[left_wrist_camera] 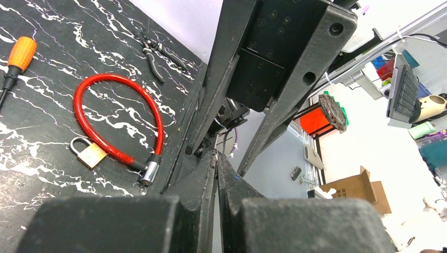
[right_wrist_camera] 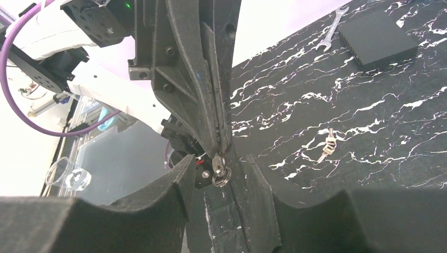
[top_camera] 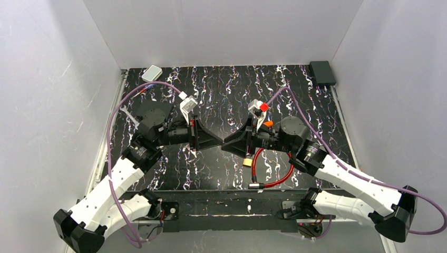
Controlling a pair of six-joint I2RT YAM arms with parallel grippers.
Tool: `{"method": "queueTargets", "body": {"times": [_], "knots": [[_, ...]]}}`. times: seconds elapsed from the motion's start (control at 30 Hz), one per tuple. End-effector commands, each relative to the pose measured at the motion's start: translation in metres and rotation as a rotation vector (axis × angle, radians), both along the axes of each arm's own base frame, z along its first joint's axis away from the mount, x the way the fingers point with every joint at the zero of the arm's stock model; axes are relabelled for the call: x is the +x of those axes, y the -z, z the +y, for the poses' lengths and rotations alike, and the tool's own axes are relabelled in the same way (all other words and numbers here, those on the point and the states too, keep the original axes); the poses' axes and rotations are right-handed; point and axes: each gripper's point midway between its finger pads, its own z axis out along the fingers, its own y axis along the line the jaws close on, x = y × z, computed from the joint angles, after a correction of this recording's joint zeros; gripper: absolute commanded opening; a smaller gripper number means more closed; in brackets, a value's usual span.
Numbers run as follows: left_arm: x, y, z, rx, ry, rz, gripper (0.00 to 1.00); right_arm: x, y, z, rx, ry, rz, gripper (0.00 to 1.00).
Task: Unlock with the key
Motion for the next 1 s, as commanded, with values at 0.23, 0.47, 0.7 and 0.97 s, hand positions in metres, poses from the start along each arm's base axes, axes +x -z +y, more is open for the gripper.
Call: {"method": "queueTargets", "body": {"times": [0.23,0.47,0.7,0.97], "knots": [[-0.0084,-0.0184,0.0031,-0.037,0.02,-0.052,0.0,-0.0037,-0.0136,0.002,0.061,-0.029,-0.035,0.39],[-0.0082,-0.0185,0.0042,-0.039,0.01,-0.054,0.0,-0.0056,-0.0099,0.0037,0.057,-0.045,-0.024,0.38],[-0.007,-0.016,0.0047,-0.037,-0.001,-0.052,0.0,-0.0066,-0.0085,0.0041,0.057,-0.051,-0.02,0.44],[-0.0068,-0.0137,0.0047,-0.035,-0.001,-0.051,0.0,-0.0047,-0.009,0.0038,0.063,-0.039,-0.023,0.29]]}}
